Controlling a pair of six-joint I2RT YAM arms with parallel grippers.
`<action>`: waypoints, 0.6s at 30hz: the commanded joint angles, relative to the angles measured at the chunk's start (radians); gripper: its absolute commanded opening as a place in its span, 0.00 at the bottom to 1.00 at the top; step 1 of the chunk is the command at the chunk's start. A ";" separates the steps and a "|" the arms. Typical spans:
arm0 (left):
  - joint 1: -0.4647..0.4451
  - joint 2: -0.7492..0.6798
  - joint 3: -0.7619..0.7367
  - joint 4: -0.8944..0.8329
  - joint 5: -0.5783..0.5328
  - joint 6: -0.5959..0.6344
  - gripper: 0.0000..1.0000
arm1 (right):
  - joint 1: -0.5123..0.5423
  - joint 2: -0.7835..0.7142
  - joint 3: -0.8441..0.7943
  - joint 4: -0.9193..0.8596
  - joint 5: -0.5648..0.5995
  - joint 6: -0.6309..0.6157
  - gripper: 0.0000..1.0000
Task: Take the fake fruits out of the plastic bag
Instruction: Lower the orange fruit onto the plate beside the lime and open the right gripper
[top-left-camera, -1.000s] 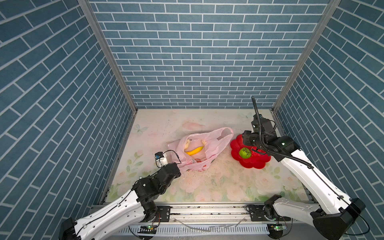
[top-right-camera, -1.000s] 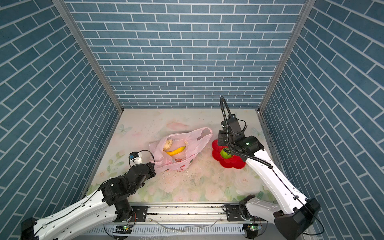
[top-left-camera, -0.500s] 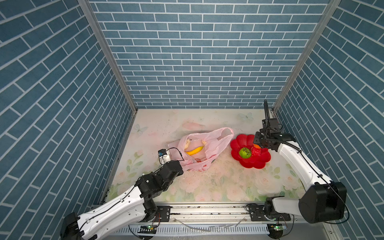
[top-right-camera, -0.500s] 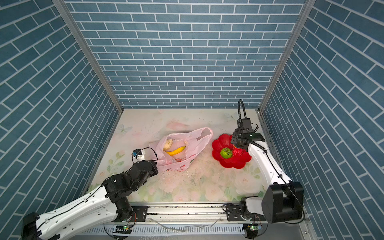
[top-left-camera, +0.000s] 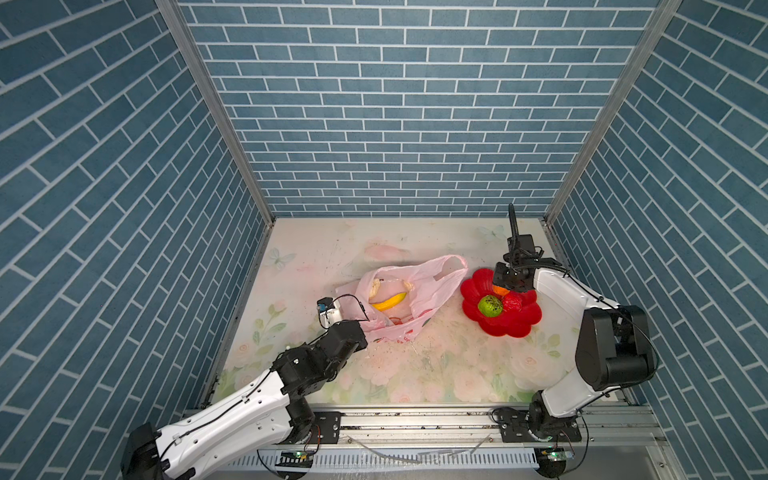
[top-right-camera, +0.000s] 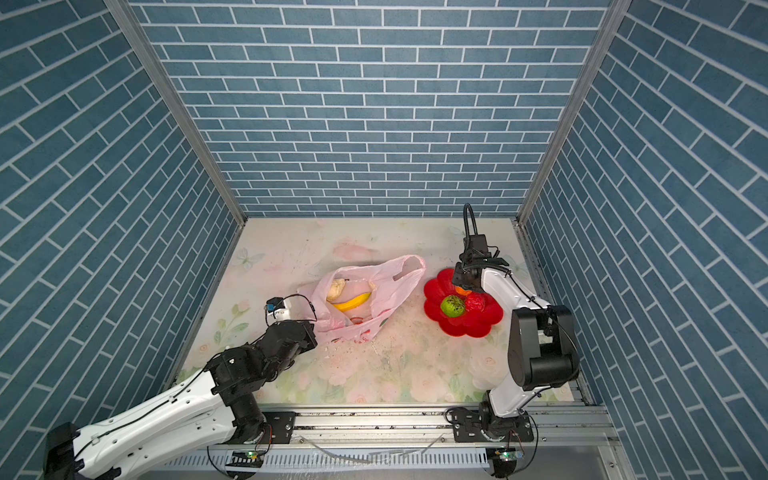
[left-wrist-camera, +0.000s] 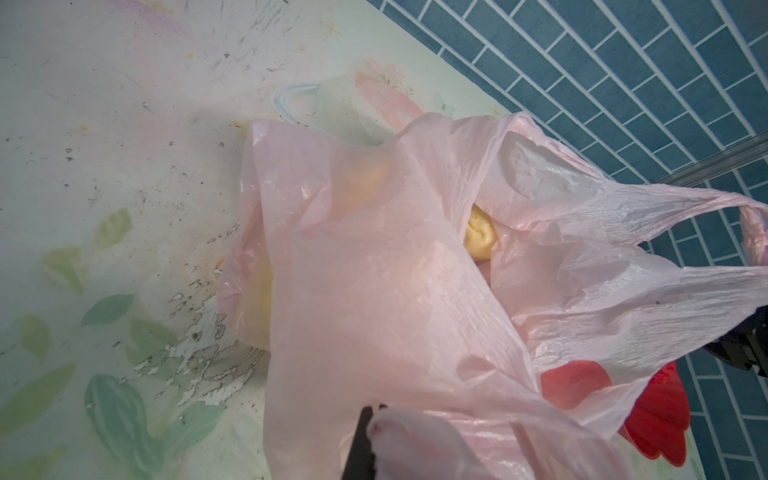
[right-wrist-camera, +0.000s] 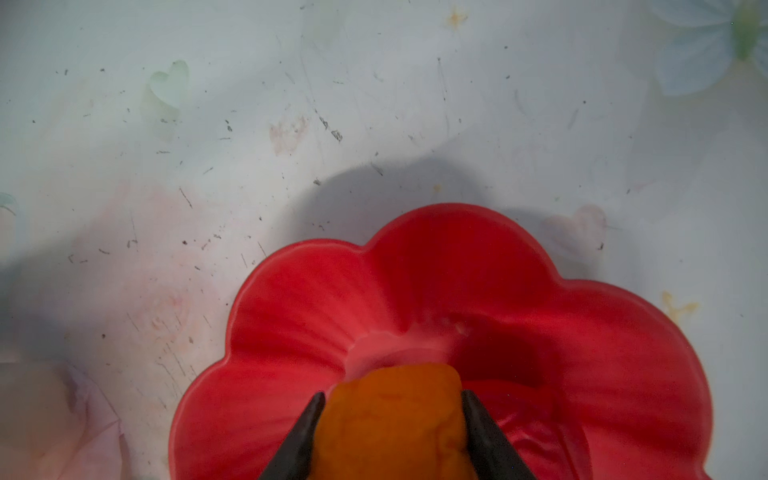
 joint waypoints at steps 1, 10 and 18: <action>-0.002 0.008 0.023 -0.018 -0.001 0.012 0.00 | -0.002 0.033 0.034 0.013 -0.004 -0.029 0.25; -0.001 0.019 0.031 -0.018 0.000 0.018 0.00 | -0.002 0.068 0.010 0.049 -0.019 -0.015 0.25; 0.000 0.023 0.018 -0.010 0.011 0.008 0.00 | -0.003 0.090 -0.006 0.065 -0.032 -0.008 0.28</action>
